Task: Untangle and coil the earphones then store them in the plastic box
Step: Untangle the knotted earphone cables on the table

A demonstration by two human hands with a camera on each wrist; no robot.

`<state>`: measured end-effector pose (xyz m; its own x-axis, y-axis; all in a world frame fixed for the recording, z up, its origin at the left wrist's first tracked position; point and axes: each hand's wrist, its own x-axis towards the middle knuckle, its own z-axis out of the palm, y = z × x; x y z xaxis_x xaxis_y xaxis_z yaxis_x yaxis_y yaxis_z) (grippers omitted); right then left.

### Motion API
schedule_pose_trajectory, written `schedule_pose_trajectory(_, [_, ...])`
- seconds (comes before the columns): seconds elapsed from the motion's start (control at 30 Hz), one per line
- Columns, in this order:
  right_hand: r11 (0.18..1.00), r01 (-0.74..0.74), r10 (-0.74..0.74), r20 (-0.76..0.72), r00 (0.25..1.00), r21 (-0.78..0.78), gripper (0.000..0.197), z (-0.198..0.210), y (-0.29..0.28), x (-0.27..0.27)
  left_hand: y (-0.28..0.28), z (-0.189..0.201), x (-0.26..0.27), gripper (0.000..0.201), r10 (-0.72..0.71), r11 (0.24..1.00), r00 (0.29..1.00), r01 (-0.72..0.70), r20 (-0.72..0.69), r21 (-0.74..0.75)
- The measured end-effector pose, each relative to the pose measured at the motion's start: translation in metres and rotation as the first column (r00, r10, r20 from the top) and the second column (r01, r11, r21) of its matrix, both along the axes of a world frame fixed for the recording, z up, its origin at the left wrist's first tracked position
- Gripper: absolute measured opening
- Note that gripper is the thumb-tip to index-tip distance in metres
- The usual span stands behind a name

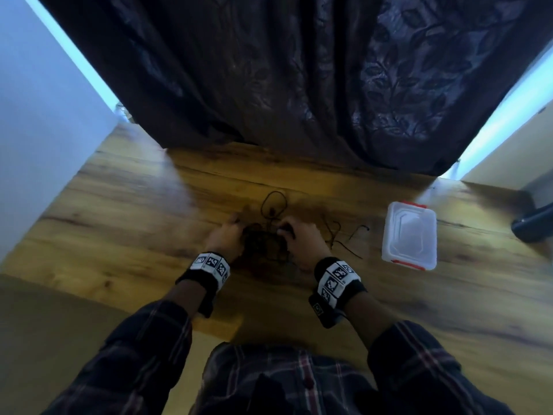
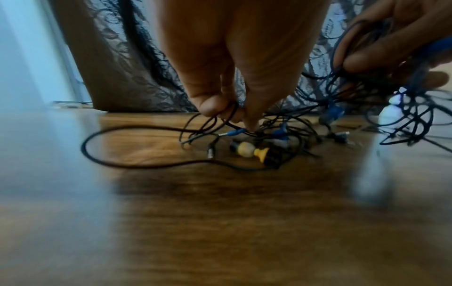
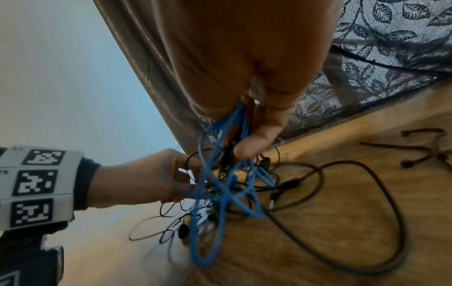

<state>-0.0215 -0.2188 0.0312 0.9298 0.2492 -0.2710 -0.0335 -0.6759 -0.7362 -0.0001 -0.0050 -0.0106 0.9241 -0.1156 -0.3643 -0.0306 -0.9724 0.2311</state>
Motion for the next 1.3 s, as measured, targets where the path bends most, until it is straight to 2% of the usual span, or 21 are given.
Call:
schedule_pose_trajectory(0.07, [0.996,0.010,-0.015,0.050,0.999,0.091,0.022,0.005,-0.006,0.004,-0.007,0.007,-0.002,0.047,0.165,0.983,0.986,-0.161,0.037,-0.091])
schedule_pose_trajectory(0.13, [0.991,0.020,-0.033,0.090,0.995,0.134,0.026,0.010,-0.009,0.009,-0.012,0.018,-0.004,0.045,0.332,0.927,0.940,-0.310,0.079,-0.211])
schedule_pose_trajectory(0.3, [0.945,0.016,-0.080,0.184,0.980,0.328,0.015,0.028,-0.014,0.010,-0.022,0.043,-0.006,0.027,0.634,0.733,0.761,-0.535,0.137,-0.420])
schedule_pose_trajectory(0.37, [0.937,0.014,-0.069,0.145,0.987,0.349,0.012,0.023,-0.016,0.007,-0.022,0.051,-0.007,0.034,0.698,0.654,0.698,-0.530,0.160,-0.540])
schedule_pose_trajectory(0.43, [0.946,0.030,-0.050,0.054,0.997,0.322,0.013,0.008,-0.019,0.003,-0.020,0.060,-0.007,0.032,0.698,0.632,0.695,-0.484,0.173,-0.605])
schedule_pose_trajectory(0.53, [0.981,-0.038,0.045,-0.031,0.999,0.191,0.020,-0.013,-0.024,-0.011,-0.019,0.075,-0.008,0.025,0.720,0.581,0.670,-0.439,0.182,-0.686])
schedule_pose_trajectory(0.63, [0.993,-0.068,0.077,-0.091,0.993,0.098,0.017,-0.027,-0.032,-0.022,-0.020,0.079,-0.008,0.013,0.736,0.521,0.660,-0.412,0.149,-0.747])
schedule_pose_trajectory(0.7, [0.992,-0.124,0.124,-0.111,0.986,0.004,0.017,-0.033,-0.038,-0.026,-0.024,0.082,-0.010,0.015,0.749,0.478,0.649,-0.388,0.134,-0.788])
schedule_pose_trajectory(0.77, [0.968,-0.222,0.209,-0.114,0.971,-0.116,0.022,-0.033,-0.043,-0.027,-0.029,0.086,-0.012,0.023,0.742,0.493,0.650,-0.360,0.166,-0.792])
schedule_pose_trajectory(0.83, [0.931,-0.293,0.282,-0.081,0.956,-0.218,0.020,-0.024,-0.047,-0.026,-0.032,0.085,-0.017,0.028,0.707,0.540,0.679,-0.336,0.199,-0.772])
schedule_pose_trajectory(0.93, [0.923,-0.229,0.250,0.029,0.968,-0.308,0.022,0.002,-0.048,-0.015,-0.035,0.079,-0.023,0.029,0.638,0.613,0.737,-0.313,0.221,-0.725])
schedule_pose_trajectory(1.0, [0.955,-0.150,0.183,0.114,0.976,-0.255,0.028,0.020,-0.044,-0.003,-0.040,0.080,-0.026,0.029,0.599,0.620,0.772,-0.280,0.211,-0.733])
schedule_pose_trajectory(1.1, [0.993,-0.114,0.118,0.142,0.983,-0.035,0.040,0.039,-0.031,0.012,-0.047,0.086,-0.029,0.032,0.527,0.652,0.823,-0.232,0.211,-0.722])
schedule_pose_trajectory(1.2, [0.985,-0.172,0.169,0.109,0.980,0.021,0.052,0.039,-0.016,0.021,-0.052,0.089,-0.029,0.035,0.501,0.646,0.845,-0.220,0.188,-0.731])
schedule_pose_trajectory(1.3, [0.984,-0.177,0.175,0.066,0.982,0.032,0.055,0.035,-0.008,0.022,-0.055,0.090,-0.028,0.032,0.488,0.627,0.850,-0.184,0.197,-0.757])
